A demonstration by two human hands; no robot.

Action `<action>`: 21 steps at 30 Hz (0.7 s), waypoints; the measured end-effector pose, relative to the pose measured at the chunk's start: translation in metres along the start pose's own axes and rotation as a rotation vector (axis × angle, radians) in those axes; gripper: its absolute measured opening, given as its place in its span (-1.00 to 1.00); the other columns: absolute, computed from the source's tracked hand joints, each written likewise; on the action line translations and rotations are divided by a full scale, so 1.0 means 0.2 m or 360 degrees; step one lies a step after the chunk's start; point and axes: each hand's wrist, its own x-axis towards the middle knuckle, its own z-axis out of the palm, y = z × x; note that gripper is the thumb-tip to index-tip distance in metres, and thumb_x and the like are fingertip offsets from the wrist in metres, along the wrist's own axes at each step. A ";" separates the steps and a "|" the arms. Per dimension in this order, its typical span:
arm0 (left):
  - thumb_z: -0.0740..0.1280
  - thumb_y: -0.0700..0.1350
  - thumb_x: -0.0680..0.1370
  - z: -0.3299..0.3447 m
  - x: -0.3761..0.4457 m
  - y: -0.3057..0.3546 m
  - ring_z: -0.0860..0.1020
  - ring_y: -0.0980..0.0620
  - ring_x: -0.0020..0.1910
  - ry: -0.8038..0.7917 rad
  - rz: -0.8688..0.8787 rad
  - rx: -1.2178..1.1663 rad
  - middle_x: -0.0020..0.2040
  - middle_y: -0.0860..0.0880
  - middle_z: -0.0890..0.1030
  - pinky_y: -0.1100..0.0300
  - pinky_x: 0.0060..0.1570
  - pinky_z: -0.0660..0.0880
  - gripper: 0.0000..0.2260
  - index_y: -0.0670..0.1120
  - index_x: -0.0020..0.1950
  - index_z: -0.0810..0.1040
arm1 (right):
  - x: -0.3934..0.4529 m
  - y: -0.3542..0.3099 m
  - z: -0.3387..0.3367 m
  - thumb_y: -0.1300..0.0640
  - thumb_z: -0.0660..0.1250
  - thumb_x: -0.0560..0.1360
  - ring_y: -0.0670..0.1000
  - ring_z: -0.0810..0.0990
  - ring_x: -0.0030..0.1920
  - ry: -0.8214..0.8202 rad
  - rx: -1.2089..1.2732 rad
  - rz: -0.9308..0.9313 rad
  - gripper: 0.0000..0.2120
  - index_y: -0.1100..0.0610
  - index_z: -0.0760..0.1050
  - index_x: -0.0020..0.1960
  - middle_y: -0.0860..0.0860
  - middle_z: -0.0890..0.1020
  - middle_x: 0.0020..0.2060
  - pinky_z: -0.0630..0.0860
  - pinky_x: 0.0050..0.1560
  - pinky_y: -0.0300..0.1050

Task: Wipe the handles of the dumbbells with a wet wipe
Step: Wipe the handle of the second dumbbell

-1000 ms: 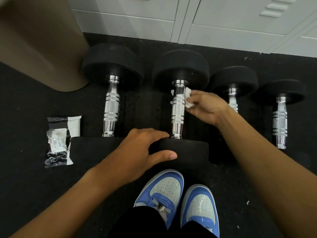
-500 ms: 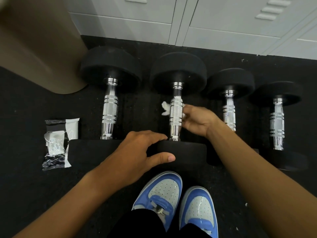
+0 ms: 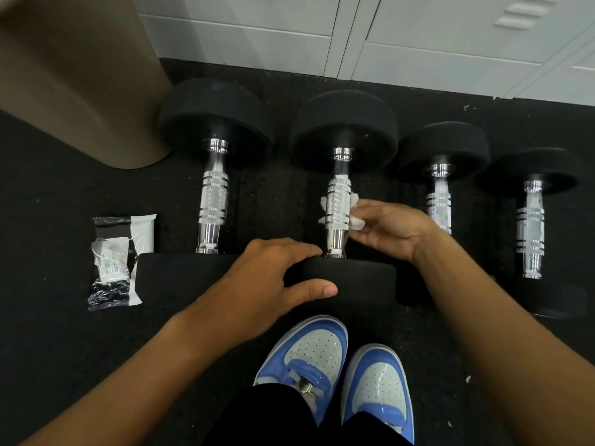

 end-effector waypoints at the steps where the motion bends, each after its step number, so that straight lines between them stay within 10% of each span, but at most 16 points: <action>1: 0.21 0.38 0.34 0.00 0.00 0.00 0.47 0.19 0.16 -0.0005 -0.0006 0.0005 0.13 0.17 0.56 0.23 0.15 0.45 -0.37 0.09 0.31 0.50 | -0.01 -0.03 0.01 0.46 0.11 0.51 0.14 0.58 0.09 0.0005 0.0025 -0.0025 -0.79 0.32 0.47 0.04 0.22 0.57 0.04 0.58 -0.02 -0.13; 5: 0.22 0.36 0.34 -0.01 0.00 0.01 0.49 0.24 0.12 0.0001 0.0013 0.0000 0.11 0.17 0.58 0.34 0.11 0.43 -0.39 0.08 0.29 0.52 | -0.03 -0.06 0.08 0.55 -0.03 0.50 -0.03 0.65 -0.40 -0.0070 -0.0004 -0.0044 -0.63 0.30 0.42 0.14 0.17 0.61 -0.14 0.60 -0.17 -0.17; 9: 0.21 0.37 0.34 0.00 0.00 0.00 0.46 0.19 0.18 -0.0014 -0.0014 0.0002 0.14 0.17 0.56 0.19 0.19 0.45 -0.38 0.09 0.31 0.49 | -0.07 -0.02 0.01 0.47 0.10 0.51 0.12 0.63 0.07 -0.0117 -0.0105 -0.0009 -0.66 0.38 0.41 0.25 0.26 0.55 0.18 0.62 -0.03 -0.15; 16: 0.24 0.34 0.34 -0.01 0.00 0.02 0.48 0.25 0.12 -0.0009 -0.0006 -0.0002 0.12 0.17 0.56 0.38 0.09 0.42 -0.38 0.07 0.32 0.50 | -0.04 -0.02 0.00 0.27 0.24 0.53 0.20 0.54 0.23 0.0038 -0.0019 -0.0066 -0.67 0.40 0.43 0.26 0.26 0.55 0.20 0.55 0.14 -0.04; 21: 0.22 0.36 0.35 0.00 0.00 0.00 0.46 0.16 0.19 0.0000 -0.0013 0.0014 0.15 0.16 0.55 0.18 0.18 0.46 -0.36 0.08 0.33 0.48 | -0.05 -0.03 0.00 0.42 0.19 0.51 0.06 0.67 -0.14 0.0109 -0.0049 -0.0110 -0.84 0.31 0.52 0.01 0.19 0.64 -0.09 0.61 -0.10 -0.15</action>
